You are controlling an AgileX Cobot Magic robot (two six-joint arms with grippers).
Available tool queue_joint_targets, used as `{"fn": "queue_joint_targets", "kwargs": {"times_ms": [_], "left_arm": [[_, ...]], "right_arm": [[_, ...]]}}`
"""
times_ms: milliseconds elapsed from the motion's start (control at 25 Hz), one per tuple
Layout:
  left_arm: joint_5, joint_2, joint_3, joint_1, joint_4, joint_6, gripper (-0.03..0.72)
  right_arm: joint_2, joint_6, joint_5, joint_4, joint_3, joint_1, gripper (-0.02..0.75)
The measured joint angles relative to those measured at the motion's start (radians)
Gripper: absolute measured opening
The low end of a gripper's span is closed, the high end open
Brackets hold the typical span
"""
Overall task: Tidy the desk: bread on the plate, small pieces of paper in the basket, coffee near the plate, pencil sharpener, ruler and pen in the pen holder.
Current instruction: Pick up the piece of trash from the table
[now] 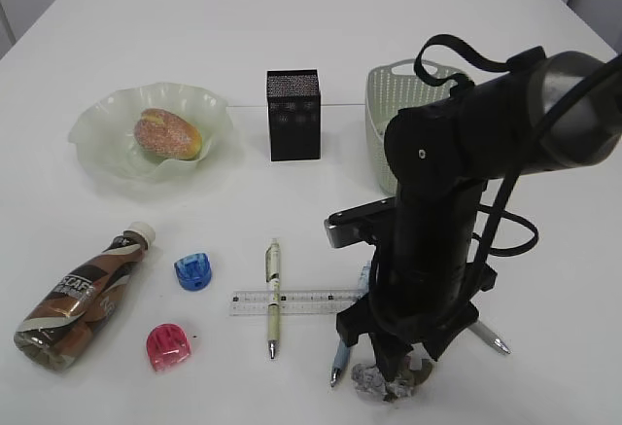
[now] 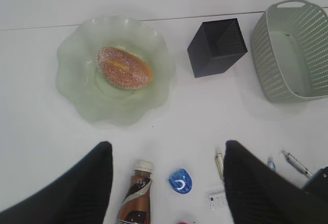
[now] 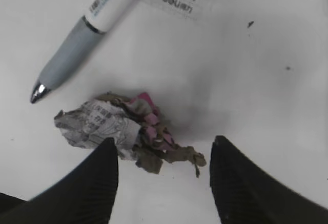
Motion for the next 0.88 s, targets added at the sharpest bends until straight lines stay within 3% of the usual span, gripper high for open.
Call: {"fn": "queue_joint_targets", "kwargs": {"times_ms": [720,880], "left_arm": [[0.0,0.0,0.0,0.0,0.0,0.0,0.496],[0.0,0.0,0.0,0.0,0.0,0.0,0.496]], "right_arm": [[0.04,-0.028,-0.03,0.023,0.0,0.0,0.418],[0.04,-0.03,-0.03,0.023,0.0,0.0,0.361]]}}
